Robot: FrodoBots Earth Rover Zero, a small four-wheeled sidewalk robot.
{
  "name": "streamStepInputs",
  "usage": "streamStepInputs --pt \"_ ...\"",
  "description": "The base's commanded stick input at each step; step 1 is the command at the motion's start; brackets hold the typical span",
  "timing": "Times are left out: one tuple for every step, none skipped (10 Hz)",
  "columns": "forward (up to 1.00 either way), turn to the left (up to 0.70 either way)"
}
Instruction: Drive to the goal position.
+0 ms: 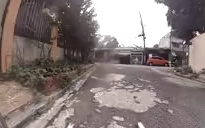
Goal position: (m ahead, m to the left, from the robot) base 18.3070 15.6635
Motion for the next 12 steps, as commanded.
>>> streamStepInputs --pt "0.06 0.00" --pt "0.06 0.00" --pt "0.06 0.00" --pt "0.17 0.00" --pt "0.70 0.00" --pt "0.70 0.00" --pt "0.70 0.00" --pt "0.70 0.00" --pt "0.70 0.00" --pt "0.70 0.00" --pt "0.70 0.00" --pt "0.70 0.00"
